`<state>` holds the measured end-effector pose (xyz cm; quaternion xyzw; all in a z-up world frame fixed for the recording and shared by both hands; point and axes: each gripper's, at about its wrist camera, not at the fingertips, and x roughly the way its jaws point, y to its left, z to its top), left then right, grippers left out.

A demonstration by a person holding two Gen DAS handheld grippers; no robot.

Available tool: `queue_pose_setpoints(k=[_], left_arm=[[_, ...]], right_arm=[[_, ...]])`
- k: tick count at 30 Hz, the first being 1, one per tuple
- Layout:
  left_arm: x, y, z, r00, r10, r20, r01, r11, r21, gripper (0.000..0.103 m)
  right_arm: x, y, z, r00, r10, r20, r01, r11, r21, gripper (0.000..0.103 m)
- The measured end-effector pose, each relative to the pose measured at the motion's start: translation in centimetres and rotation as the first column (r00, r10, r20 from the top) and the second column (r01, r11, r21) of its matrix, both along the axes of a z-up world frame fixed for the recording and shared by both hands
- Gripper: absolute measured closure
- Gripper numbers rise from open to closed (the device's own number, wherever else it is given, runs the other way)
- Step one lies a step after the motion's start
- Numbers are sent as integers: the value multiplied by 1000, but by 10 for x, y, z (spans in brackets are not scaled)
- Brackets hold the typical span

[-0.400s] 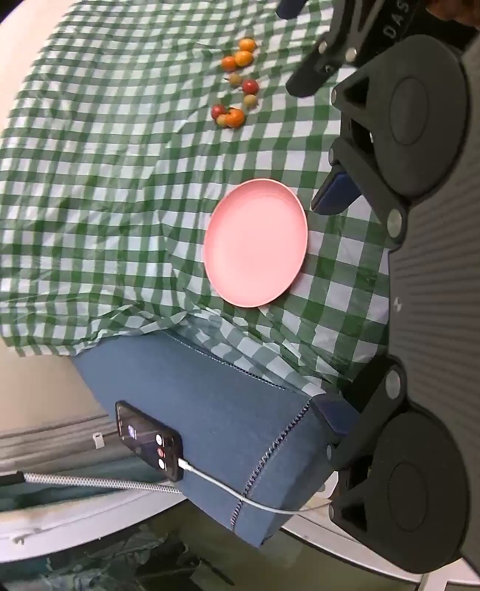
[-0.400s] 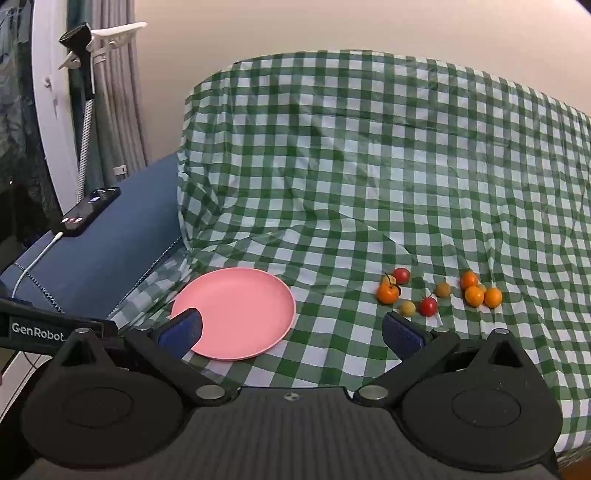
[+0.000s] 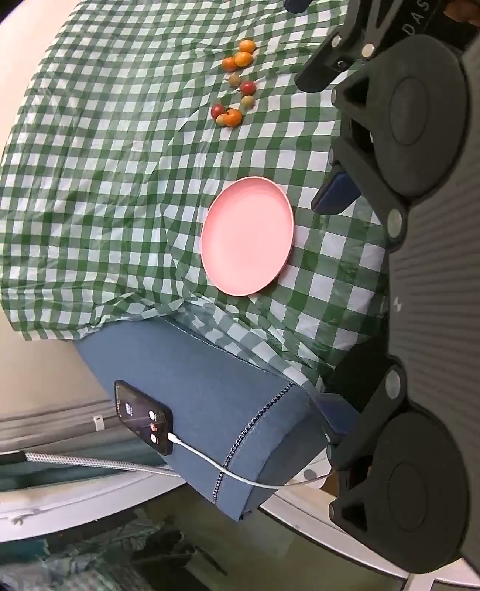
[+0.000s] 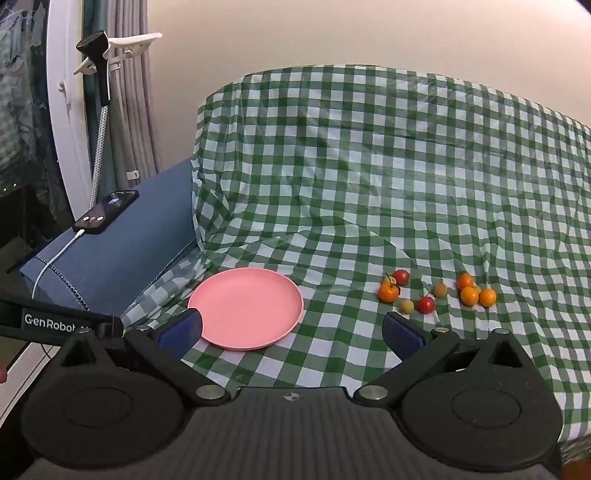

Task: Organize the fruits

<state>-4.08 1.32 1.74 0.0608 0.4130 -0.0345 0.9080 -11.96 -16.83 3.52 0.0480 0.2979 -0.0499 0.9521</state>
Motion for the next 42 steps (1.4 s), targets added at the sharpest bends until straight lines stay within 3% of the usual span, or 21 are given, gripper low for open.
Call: queue_pose_setpoints(k=[9, 21, 42], left_arm=[[-4, -10, 4, 1000, -22, -2, 22, 1000, 11, 0], [14, -4, -19, 998, -8, -61, 9, 1000, 4, 0], [24, -8, -25, 997, -8, -77, 10, 1000, 17, 0]], right_arm=[[-3, -5, -3, 999, -45, 0, 45, 999, -3, 0], [14, -5, -25, 998, -15, -62, 17, 1000, 26, 0], [31, -9, -32, 999, 23, -42, -23, 1000, -2, 0]])
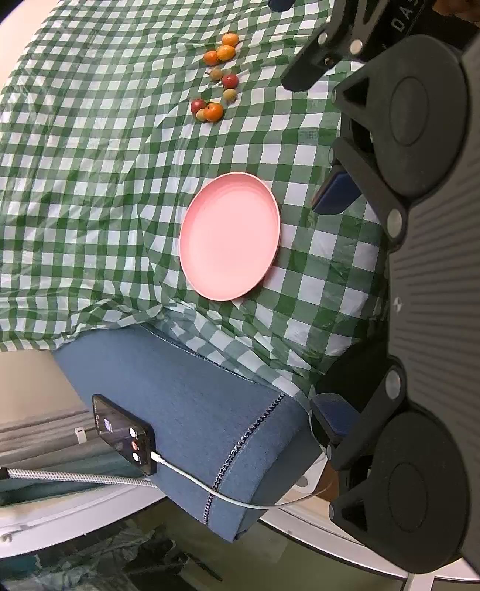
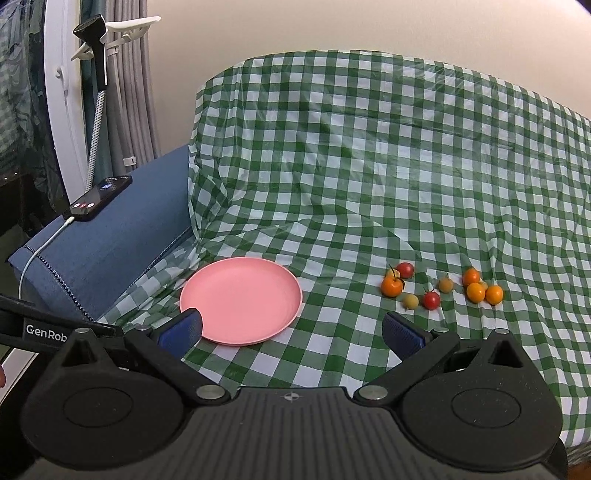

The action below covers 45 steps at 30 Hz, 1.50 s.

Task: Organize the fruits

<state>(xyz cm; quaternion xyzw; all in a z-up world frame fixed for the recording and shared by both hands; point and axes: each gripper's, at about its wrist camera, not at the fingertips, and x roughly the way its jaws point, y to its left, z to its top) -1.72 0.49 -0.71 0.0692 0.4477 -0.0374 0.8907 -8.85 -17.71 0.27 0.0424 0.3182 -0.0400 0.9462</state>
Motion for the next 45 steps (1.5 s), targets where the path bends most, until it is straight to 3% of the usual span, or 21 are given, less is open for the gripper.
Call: queue_pose_setpoints(k=[36, 45], left_arm=[[-4, 3, 2, 1000, 11, 7, -11, 1000, 21, 0], [8, -8, -2, 1000, -4, -4, 4, 999, 54, 0]], right_arm=[[-7, 1, -7, 1000, 18, -11, -18, 999, 29, 0], [-1, -15, -15, 1000, 21, 0, -21, 993, 113, 0]])
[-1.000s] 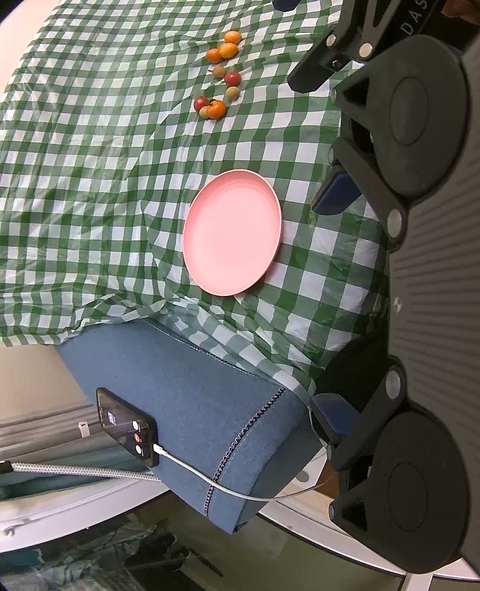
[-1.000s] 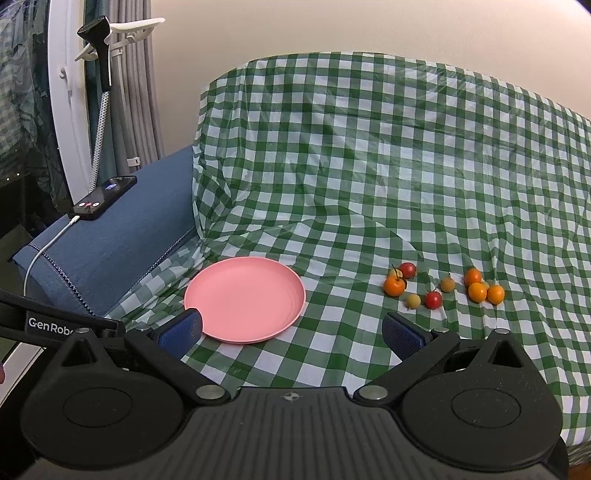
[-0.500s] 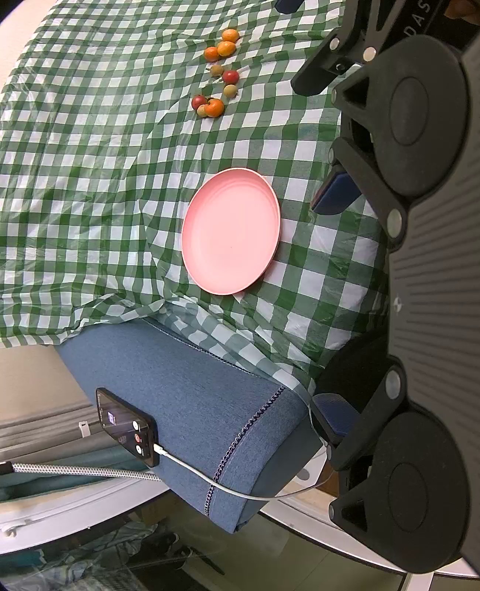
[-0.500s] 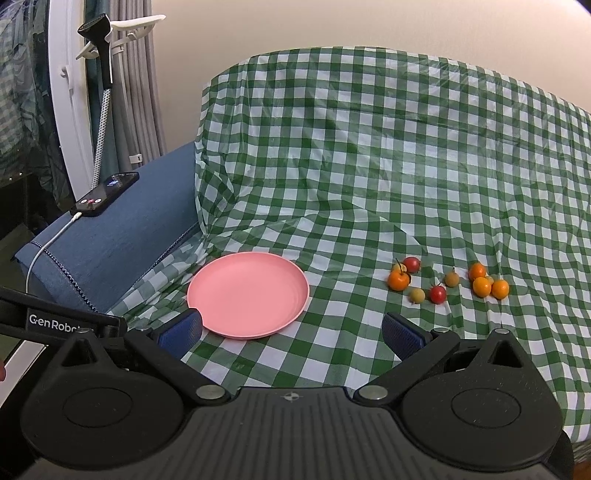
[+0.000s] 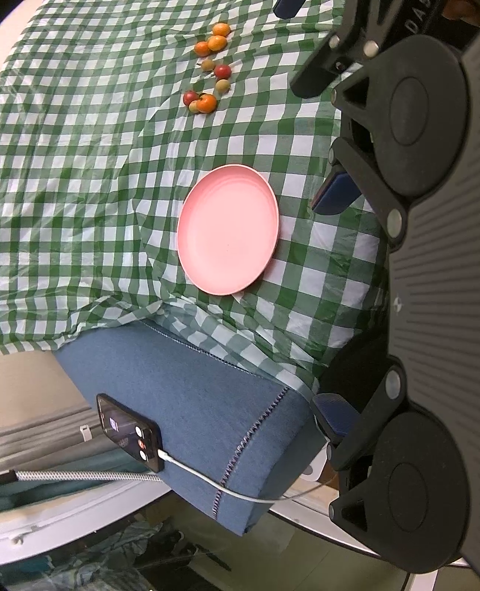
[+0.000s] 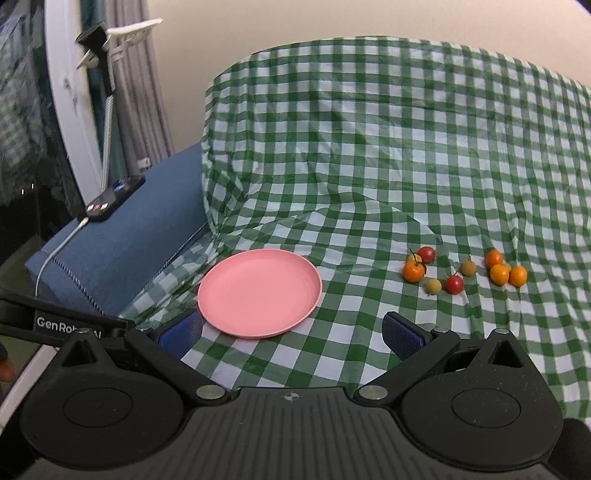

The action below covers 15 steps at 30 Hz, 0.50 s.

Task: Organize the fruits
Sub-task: 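Reach both tools to the fruit cluster and grasp an orange in each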

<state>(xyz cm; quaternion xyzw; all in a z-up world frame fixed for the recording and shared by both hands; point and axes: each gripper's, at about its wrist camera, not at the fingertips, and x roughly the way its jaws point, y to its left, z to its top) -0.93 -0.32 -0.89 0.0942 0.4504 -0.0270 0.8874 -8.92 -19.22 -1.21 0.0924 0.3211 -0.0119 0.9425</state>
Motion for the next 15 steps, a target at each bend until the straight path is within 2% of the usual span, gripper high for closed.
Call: queue_pose_setpoints(k=[3, 7, 11, 15], left_arm=[[12, -14, -3, 999, -24, -27, 24, 1000, -7, 0], [30, -43, -7, 996, -70, -62, 68, 997, -25, 0], [59, -84, -16, 989, -108, -96, 103, 993, -62, 0], [96, -131, -32, 977, -170, -131, 149, 976, -158, 0]], right_arm=[[2, -24, -9, 997, -82, 4, 81, 995, 54, 0], [4, -68, -24, 977, -212, 18, 209, 970, 126, 0], [13, -118, -45, 943, -331, 39, 330, 943, 46, 0], [39, -173, -70, 894, -447, 36, 448, 893, -37, 1]])
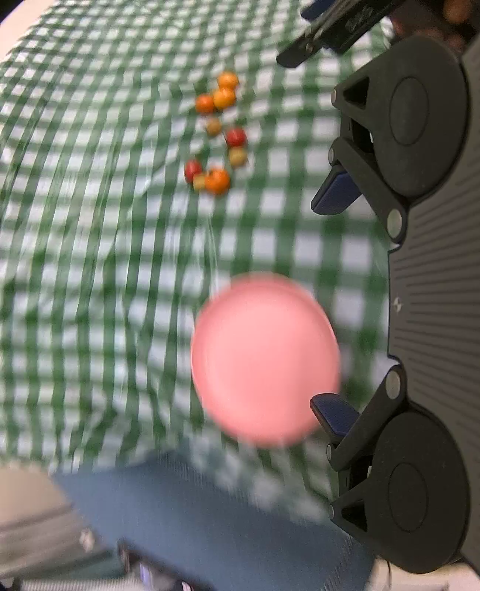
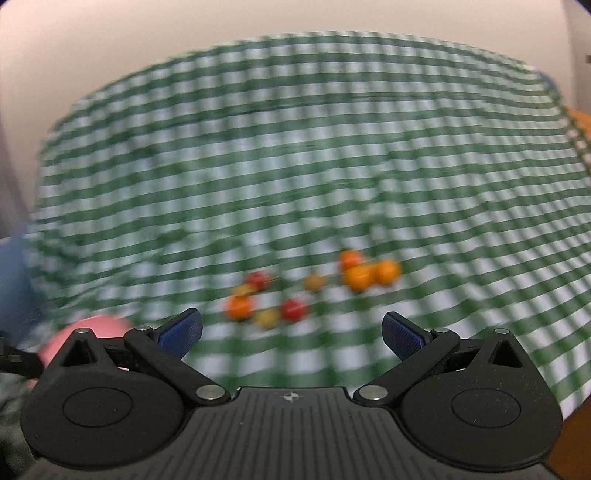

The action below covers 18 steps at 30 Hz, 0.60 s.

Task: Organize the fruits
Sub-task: 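Reach both tools to the fruit cluster and grasp an orange in each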

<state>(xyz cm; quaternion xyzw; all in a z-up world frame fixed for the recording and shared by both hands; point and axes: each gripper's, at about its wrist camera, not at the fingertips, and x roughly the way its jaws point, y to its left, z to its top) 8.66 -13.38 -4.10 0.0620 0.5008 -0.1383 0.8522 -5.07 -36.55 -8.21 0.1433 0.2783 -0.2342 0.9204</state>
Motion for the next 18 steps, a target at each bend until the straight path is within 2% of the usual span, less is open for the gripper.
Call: queue_pose_setpoints(k=[1, 4, 9, 12, 18], left_arm=[[9, -12, -5, 1000, -5, -6, 5, 1000, -26, 0], [35, -55, -23, 1000, -26, -3, 26, 999, -31, 0], [81, -125, -68, 996, -85, 16, 84, 995, 56, 0], [108, -155, -96, 995, -91, -34, 93, 993, 79, 0], [137, -191, -130, 993, -115, -34, 118, 988, 103, 0]], right_arm=[[7, -14, -7, 999, -31, -11, 31, 999, -8, 1], [34, -61, -33, 988, -140, -57, 139, 990, -22, 1], [71, -117, -79, 955, -281, -93, 278, 959, -48, 1], [96, -138, -109, 947, -286, -145, 275, 957, -90, 1], [129, -158, -144, 945, -256, -204, 229, 962, -148, 1]])
